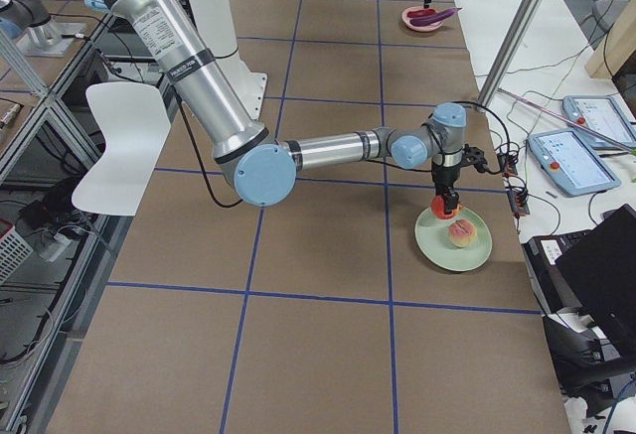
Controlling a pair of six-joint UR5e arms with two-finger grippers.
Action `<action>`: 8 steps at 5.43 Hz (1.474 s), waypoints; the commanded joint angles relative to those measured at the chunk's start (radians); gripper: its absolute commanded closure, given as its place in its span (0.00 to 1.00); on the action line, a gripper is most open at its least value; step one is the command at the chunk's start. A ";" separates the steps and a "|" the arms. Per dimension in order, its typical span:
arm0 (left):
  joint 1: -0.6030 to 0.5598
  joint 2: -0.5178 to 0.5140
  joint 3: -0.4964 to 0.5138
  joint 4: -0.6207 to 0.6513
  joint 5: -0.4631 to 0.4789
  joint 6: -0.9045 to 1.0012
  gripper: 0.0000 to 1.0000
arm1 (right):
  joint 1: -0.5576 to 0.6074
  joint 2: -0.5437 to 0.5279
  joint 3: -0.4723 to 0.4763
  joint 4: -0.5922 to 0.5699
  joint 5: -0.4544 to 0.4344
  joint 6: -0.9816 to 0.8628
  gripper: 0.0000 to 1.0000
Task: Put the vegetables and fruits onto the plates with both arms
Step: 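Lower the pomegranate onto the green plate and open the right gripper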
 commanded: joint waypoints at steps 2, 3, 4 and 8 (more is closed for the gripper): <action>0.000 -0.002 0.000 0.000 -0.013 0.000 0.00 | -0.010 -0.011 0.008 -0.002 0.001 -0.016 0.00; 0.000 -0.002 0.000 0.000 -0.016 0.000 0.00 | 0.020 -0.005 0.016 -0.021 0.033 -0.028 0.00; 0.000 -0.002 -0.001 0.000 -0.016 0.001 0.00 | 0.074 -0.008 0.045 -0.075 0.091 -0.095 0.00; -0.029 0.234 -0.305 0.003 -0.089 0.189 0.00 | 0.379 -0.104 0.231 -0.426 0.368 -0.441 0.00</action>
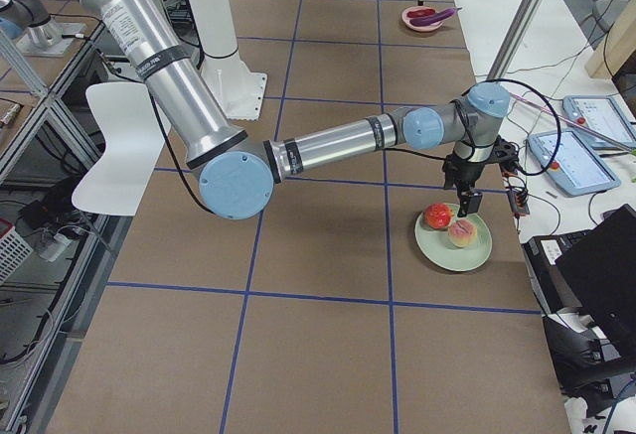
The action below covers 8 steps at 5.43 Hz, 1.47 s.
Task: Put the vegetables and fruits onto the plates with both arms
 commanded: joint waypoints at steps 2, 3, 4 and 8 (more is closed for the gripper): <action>-0.056 0.407 -0.352 -0.026 -0.034 0.203 0.00 | 0.112 -0.317 0.301 -0.011 0.168 -0.035 0.00; -0.113 0.464 -0.400 -0.029 -0.104 0.205 0.00 | 0.112 -0.373 0.321 0.000 0.167 -0.037 0.00; -0.120 0.494 -0.420 -0.046 -0.116 0.210 0.00 | 0.111 -0.393 0.330 0.000 0.160 -0.035 0.00; -0.311 0.569 -0.361 0.088 -0.163 0.563 0.00 | 0.112 -0.430 0.307 -0.014 0.164 -0.034 0.00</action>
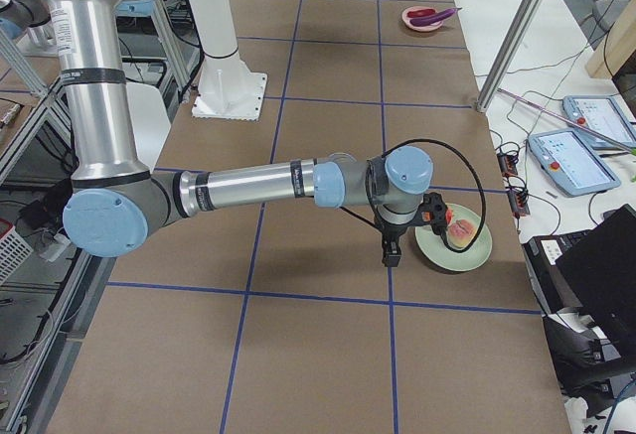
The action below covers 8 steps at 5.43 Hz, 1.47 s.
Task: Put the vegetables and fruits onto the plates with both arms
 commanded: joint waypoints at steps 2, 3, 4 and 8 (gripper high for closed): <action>-0.153 0.002 0.176 0.091 -0.128 0.240 0.00 | 0.008 -0.038 -0.001 -0.002 0.082 0.001 0.00; -0.185 0.006 0.226 0.089 -0.135 0.277 0.00 | 0.014 -0.061 -0.001 0.004 0.092 0.001 0.00; -0.187 0.029 0.234 0.073 -0.127 0.277 0.00 | 0.022 -0.069 -0.001 0.005 0.089 0.001 0.00; -0.190 0.000 0.216 0.089 -0.126 0.255 0.00 | 0.103 -0.136 -0.001 0.013 0.076 -0.016 0.00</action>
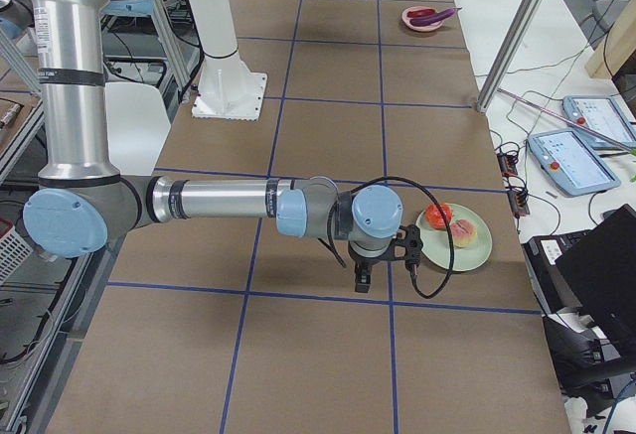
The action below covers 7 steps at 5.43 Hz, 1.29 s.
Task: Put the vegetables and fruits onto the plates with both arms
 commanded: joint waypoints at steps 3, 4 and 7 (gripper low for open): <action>-0.023 0.042 -0.003 0.000 0.000 -0.004 0.00 | 0.005 -0.058 0.008 0.006 -0.019 -0.003 0.00; -0.023 0.042 -0.006 0.000 -0.001 -0.009 0.00 | 0.005 -0.056 0.006 0.006 -0.029 -0.003 0.00; -0.023 0.040 -0.009 -0.007 -0.001 -0.047 0.00 | 0.002 -0.051 0.011 0.007 -0.053 -0.003 0.00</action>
